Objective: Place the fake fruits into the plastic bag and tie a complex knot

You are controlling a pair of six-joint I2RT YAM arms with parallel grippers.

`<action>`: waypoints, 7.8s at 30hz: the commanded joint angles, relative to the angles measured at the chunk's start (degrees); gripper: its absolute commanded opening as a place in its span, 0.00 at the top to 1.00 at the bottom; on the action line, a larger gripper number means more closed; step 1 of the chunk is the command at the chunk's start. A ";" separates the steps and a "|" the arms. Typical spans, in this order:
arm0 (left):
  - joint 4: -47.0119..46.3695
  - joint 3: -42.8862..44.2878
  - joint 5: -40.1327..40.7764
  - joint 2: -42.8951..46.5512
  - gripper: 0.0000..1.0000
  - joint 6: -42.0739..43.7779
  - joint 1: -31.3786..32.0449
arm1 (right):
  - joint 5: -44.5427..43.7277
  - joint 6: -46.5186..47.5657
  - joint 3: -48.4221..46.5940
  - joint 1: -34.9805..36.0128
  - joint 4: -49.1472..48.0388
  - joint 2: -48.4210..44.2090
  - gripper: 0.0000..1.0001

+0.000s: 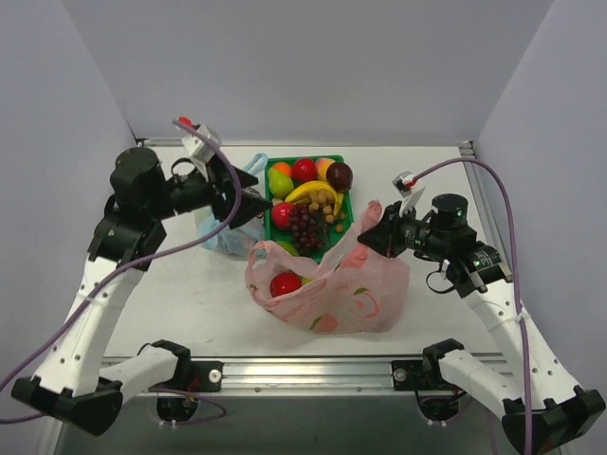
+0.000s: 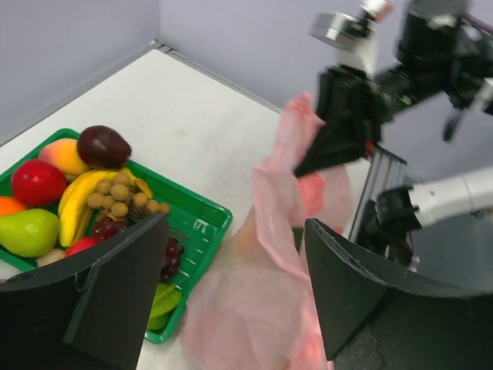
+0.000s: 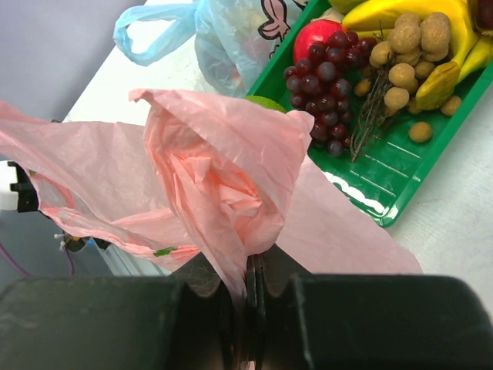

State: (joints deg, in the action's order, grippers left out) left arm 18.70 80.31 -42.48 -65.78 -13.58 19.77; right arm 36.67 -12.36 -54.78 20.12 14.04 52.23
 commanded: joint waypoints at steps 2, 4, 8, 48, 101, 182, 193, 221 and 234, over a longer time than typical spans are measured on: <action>13.19 -3.93 -10.06 7.59 0.17 8.57 0.18 | 2.36 1.11 0.73 -1.13 0.46 -0.90 1.00; 16.61 -6.47 -10.87 10.31 0.17 10.33 0.36 | 2.45 1.37 0.82 -1.48 0.98 -0.99 1.00; 17.07 -10.95 -5.44 13.48 0.17 11.03 0.53 | 2.53 2.25 0.73 -1.49 2.13 -1.42 1.00; 21.56 -33.55 0.82 -8.48 1.00 63.23 42.28 | -14.87 4.01 3.28 -6.84 1.78 26.60 1.00; 35.53 -2.98 16.38 -5.58 0.03 80.91 53.26 | -4.85 15.00 -3.31 -0.61 8.72 17.65 1.00; 11.27 -31.35 10.86 -8.83 1.00 75.72 61.71 | -3.18 12.36 -1.11 -7.18 3.89 26.07 1.00; 8.55 -37.95 4.16 -16.04 1.00 80.91 53.10 | -4.76 3.49 2.40 -9.57 -5.07 34.60 1.00; -13.06 -15.36 -8.41 -14.11 1.00 19.16 36.14 | 12.02 6.90 2.84 -0.17 0.63 9.65 1.00; -19.50 -14.04 -10.08 -16.40 1.00 9.79 27.08 | 5.46 9.28 1.88 2.73 3.97 9.04 1.00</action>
State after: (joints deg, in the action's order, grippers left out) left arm 2.22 64.86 -50.30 -84.14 -2.50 48.27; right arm 46.24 -4.69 -52.14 22.94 15.99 63.18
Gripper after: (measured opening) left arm 0.031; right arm 0.034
